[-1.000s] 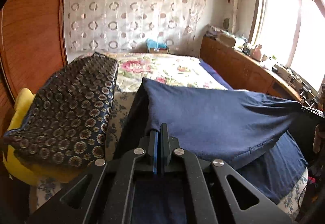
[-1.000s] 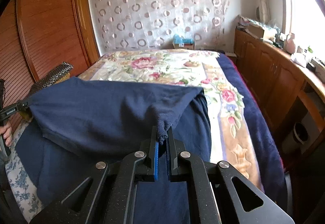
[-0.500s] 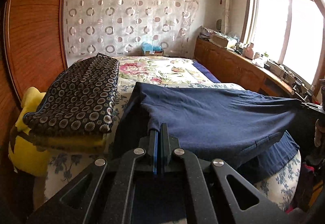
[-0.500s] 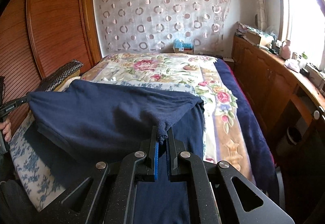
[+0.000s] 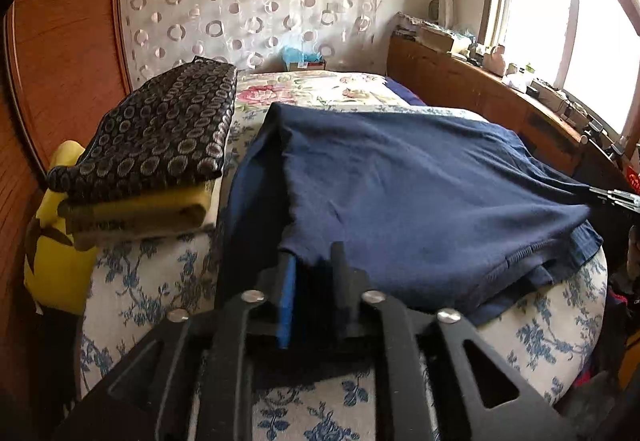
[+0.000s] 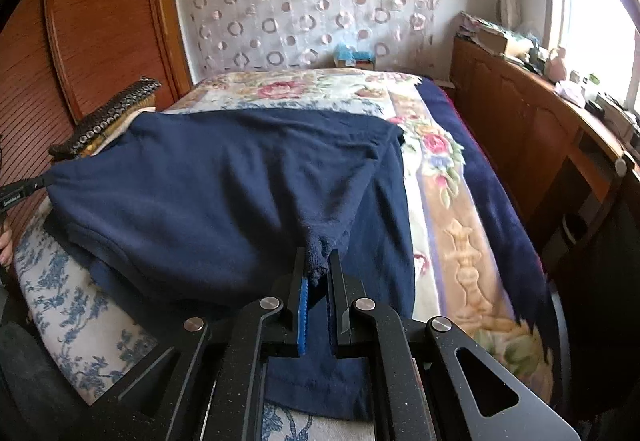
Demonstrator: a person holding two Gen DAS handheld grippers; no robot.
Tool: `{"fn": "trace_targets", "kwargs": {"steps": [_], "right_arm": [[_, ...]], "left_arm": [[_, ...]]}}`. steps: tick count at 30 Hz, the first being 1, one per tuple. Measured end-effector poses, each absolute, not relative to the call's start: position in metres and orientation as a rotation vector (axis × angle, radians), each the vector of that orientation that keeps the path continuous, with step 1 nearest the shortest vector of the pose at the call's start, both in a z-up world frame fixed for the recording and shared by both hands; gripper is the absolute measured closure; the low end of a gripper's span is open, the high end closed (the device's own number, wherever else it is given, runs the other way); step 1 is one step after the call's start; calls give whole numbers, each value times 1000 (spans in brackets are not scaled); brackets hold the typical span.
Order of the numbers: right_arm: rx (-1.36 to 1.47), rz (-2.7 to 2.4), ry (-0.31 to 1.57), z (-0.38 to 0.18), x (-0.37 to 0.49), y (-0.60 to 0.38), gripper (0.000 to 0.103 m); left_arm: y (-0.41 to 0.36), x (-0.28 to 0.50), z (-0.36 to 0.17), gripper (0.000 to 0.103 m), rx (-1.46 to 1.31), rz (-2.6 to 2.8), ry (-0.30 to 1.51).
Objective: Fold small clothes
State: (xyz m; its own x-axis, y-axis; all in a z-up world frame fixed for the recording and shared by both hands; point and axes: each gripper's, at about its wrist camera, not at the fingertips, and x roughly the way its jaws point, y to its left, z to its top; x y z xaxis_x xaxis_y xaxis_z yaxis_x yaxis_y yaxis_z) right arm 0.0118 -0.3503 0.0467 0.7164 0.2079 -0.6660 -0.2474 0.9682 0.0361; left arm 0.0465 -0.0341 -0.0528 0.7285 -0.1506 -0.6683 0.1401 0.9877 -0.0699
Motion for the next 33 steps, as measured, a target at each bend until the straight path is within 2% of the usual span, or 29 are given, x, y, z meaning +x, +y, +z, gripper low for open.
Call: {"fn": "trace_targets", "kwargs": {"steps": [1,2,3,5,8,10,12,18,29,30,31,32,33], "right_arm": [[-68,231,729,48,13,-349,89],[-85,211,725,51,14,-347,82],[-93,199,717,55,13,-344,78],[-85,201,698,59,10,-340,62],[-90,203,677,61,8,-327,54],[-90,221,675,56,10,-318,53],[-79,249,682,48,15,-307,53],[-87,306,724,16,37,-274,53],[-79,277,732,5,35,-276,53],[-77,276,725,5,34,-277,53],[-79,273,723,5,30,-275,53],[-82,271,723,4,30,-274,53],[-89,266,722,4,31,-273,53]], "left_arm": [[-33,44,-54,72,-15,-162,739],[-33,42,-54,62,-15,-161,737],[-32,39,-54,61,-14,-158,733],[-30,37,-55,60,-7,-148,739],[-29,38,-56,60,-3,-146,750],[-28,39,-58,59,-2,-145,755],[-26,41,-60,53,-9,-148,758],[-28,48,-63,53,4,-127,756],[-13,58,-74,53,-22,-92,781],[-12,60,-76,52,-22,-91,790],[-11,61,-79,46,-22,-89,800],[-9,62,-81,35,-27,-86,804],[-7,63,-83,33,-35,-86,809]]}}
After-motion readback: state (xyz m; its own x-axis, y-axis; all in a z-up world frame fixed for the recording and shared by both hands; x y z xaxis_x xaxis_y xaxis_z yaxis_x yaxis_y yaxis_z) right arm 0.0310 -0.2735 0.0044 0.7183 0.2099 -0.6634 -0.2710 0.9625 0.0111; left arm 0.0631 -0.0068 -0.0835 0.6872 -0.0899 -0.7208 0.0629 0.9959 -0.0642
